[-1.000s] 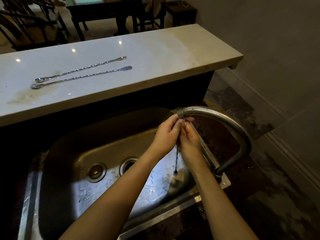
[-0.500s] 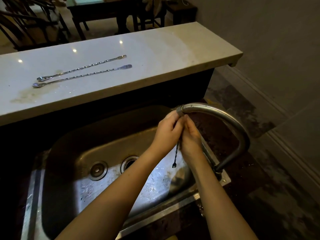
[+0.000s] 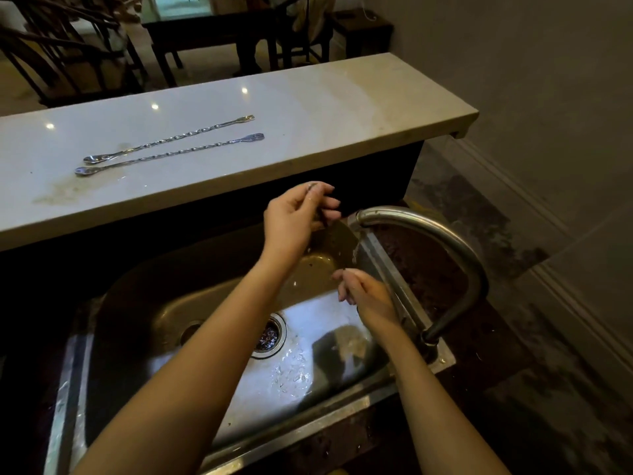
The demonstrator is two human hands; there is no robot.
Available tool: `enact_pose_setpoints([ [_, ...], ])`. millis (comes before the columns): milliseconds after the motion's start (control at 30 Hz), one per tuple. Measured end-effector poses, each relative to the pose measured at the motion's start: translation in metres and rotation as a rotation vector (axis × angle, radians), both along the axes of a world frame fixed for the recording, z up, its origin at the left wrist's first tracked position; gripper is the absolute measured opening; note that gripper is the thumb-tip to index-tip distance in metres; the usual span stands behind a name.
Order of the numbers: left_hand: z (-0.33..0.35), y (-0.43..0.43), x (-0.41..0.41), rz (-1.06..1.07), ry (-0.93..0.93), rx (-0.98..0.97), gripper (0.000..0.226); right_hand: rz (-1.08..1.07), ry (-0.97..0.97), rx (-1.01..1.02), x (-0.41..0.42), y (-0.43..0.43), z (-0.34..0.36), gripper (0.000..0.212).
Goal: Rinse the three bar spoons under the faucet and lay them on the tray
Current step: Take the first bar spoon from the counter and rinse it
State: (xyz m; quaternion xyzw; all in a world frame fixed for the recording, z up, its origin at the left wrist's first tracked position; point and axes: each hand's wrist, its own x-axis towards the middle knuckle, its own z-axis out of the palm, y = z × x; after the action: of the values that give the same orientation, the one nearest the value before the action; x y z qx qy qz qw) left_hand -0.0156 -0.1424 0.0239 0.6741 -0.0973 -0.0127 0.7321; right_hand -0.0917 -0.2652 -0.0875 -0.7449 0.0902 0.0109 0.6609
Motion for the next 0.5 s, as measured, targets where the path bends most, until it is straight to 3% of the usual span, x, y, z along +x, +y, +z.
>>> enact_pose_setpoints([
  [167,-0.004,0.042,0.010,0.283,0.158,-0.194,0.019,0.108,-0.024,-0.092,0.005,-0.013,0.017,0.024],
  [300,-0.022,0.078,-0.001,0.408,0.248,-0.204,0.025,0.122,-0.035,-0.146,0.008,-0.015,0.035,0.027],
  [500,-0.034,0.085,-0.014,0.405,0.373,-0.214,0.031,-0.001,-0.025,-0.480,0.015,-0.008,0.048,0.044],
])
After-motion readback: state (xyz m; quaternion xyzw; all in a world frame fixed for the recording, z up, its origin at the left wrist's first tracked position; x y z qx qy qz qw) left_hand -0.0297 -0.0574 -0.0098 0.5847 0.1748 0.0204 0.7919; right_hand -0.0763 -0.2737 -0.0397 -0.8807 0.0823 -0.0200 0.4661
